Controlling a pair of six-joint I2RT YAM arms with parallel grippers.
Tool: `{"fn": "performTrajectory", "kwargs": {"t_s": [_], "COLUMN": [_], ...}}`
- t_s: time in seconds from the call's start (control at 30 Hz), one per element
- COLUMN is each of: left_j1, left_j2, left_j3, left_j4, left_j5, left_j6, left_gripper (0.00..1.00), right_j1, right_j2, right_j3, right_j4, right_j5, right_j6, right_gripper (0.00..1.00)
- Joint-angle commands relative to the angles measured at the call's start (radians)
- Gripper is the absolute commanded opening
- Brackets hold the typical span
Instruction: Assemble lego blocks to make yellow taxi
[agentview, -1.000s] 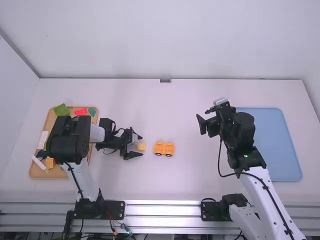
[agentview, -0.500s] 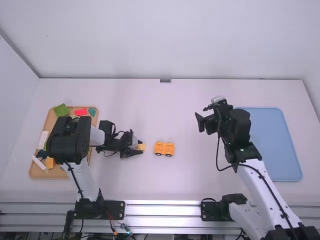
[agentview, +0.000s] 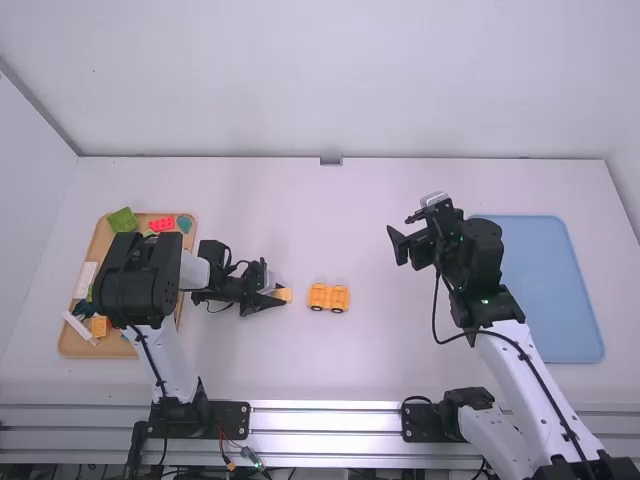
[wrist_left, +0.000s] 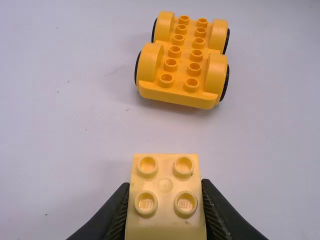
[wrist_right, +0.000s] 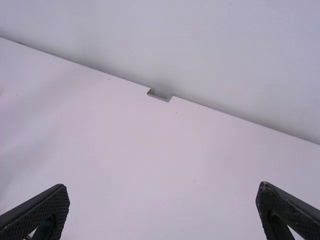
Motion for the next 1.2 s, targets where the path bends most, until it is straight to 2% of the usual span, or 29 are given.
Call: {"fn": "performTrajectory", "kwargs": {"t_s": [0.0,0.13,0.17,0.2,0.23,0.27,0.3,0.37,0.43,0.47,0.5,0.6,0.7,0.9,1.0,1.07,1.17], "left_j1": [0.001,0.001,0.001,0.001,0.001,0.001,0.001,0.001,0.001,0.001,0.001,0.002,0.002,0.001,0.001,0.001,0.001], "left_j2": [0.008,0.008,0.008,0.008,0.008,0.008,0.008,0.008,0.008,0.008,0.008,0.008,0.008,0.008,0.001,-0.024,-0.057], "left_j3": [0.006,0.001,-0.002,-0.007,-0.008,-0.012,-0.014,-0.016,-0.016,-0.016,-0.014,-0.016,-0.016,-0.010,0.018,0.047,0.084], "left_j4": [-0.016,-0.017,-0.012,-0.004,-0.002,0.004,0.009,0.011,0.010,0.009,0.006,0.000,-0.001,0.007,-0.040,-0.117,-0.208], "left_j5": [-0.025,-0.054,-0.052,-0.046,-0.045,-0.045,-0.049,-0.048,-0.061,-0.062,-0.076,-0.070,-0.076,-0.072,-0.063,-0.064,-0.064], "left_j6": [-0.005,-0.002,-0.002,-0.002,-0.003,-0.002,-0.003,-0.002,-0.003,-0.003,-0.003,-0.003,-0.003,-0.003,-0.006,-0.007,-0.006], "left_gripper": [0.34,0.40,0.43,0.51,0.54,0.61,0.61,0.59,0.48,0.47,0.41,0.37,0.27,0.19,0.17,0.11,0.10], "right_j1": [0.000,0.000,0.000,0.000,0.000,0.000,0.000,0.000,0.000,0.000,0.000,0.000,0.000,0.000,0.000,0.000,0.000], "right_j2": [-0.023,-0.023,-0.020,-0.015,-0.014,-0.013,-0.013,-0.013,-0.013,-0.013,-0.013,-0.014,-0.014,-0.014,-0.013,0.012,0.055], "right_j3": [0.028,0.028,0.028,0.028,0.028,0.028,0.028,0.028,0.028,0.028,0.028,0.028,0.028,0.028,0.028,0.028,0.027], "right_j4": [-0.005,-0.021,-0.023,-0.023,-0.022,-0.023,-0.022,-0.021,-0.020,-0.020,-0.021,-0.022,-0.022,-0.032,-0.055,-0.069,-0.097], "right_j5": [-0.014,-0.014,-0.013,-0.014,-0.014,-0.019,-0.034,-0.050,-0.058,-0.058,-0.058,-0.059,-0.059,-0.074,-0.154,-0.249,-0.361], "right_j6": [0.006,0.006,0.006,0.006,0.006,0.005,0.005,0.002,0.002,0.002,0.002,0.003,0.006,0.002,-0.042,-0.148,-0.277], "right_gripper": [0.99,0.99,0.99,0.99,0.99,0.99,0.99,0.99,0.99,0.99,0.99,0.99,0.99,0.99,0.99,0.99,0.99]}}
